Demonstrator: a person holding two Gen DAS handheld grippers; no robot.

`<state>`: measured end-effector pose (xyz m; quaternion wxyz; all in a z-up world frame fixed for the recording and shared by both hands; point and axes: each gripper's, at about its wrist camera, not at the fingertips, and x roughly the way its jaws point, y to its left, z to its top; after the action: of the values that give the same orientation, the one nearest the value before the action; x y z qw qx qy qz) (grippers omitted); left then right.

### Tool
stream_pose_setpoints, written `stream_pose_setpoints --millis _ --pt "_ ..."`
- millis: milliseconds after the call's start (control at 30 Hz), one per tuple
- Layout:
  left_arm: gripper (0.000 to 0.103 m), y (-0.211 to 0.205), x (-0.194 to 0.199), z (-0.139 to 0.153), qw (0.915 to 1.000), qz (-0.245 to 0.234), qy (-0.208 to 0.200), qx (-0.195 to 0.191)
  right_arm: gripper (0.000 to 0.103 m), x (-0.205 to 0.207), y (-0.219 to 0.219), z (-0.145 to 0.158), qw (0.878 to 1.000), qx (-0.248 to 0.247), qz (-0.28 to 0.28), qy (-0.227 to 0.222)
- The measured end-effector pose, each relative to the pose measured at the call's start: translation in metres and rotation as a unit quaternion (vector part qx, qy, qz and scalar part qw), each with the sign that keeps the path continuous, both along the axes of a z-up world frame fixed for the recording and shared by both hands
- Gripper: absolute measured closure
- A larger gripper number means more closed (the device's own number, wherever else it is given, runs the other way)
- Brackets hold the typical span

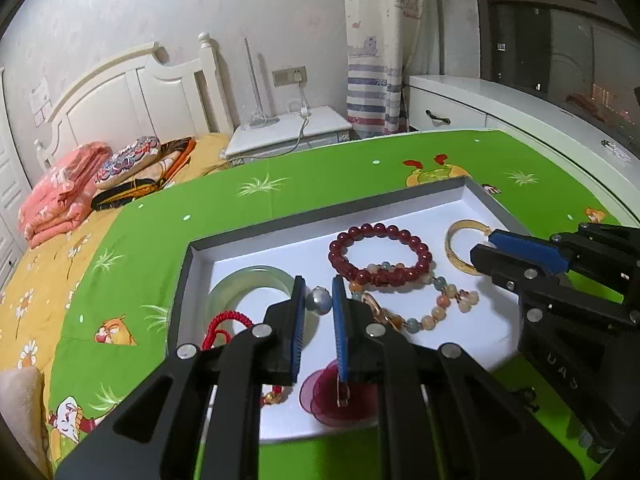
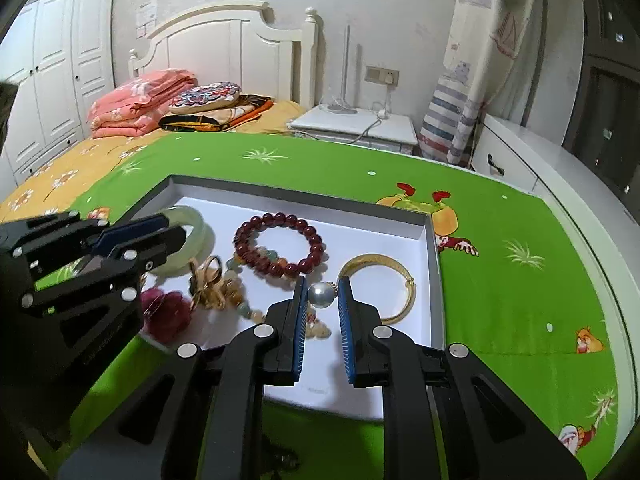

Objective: Organize jewelry
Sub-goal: 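Carry both pearls into the tray and open both tools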

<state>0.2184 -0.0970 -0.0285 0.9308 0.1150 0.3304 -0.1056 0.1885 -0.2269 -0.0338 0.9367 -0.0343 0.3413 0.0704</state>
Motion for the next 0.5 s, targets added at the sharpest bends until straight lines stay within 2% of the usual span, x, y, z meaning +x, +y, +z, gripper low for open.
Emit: stream_pose_setpoints --millis 500 --pt "0.090 -0.003 0.024 0.000 0.9999 0.012 0.011 0.005 0.087 0.031 0.007 -0.002 1.000 -0.004 -0.007 0.017"
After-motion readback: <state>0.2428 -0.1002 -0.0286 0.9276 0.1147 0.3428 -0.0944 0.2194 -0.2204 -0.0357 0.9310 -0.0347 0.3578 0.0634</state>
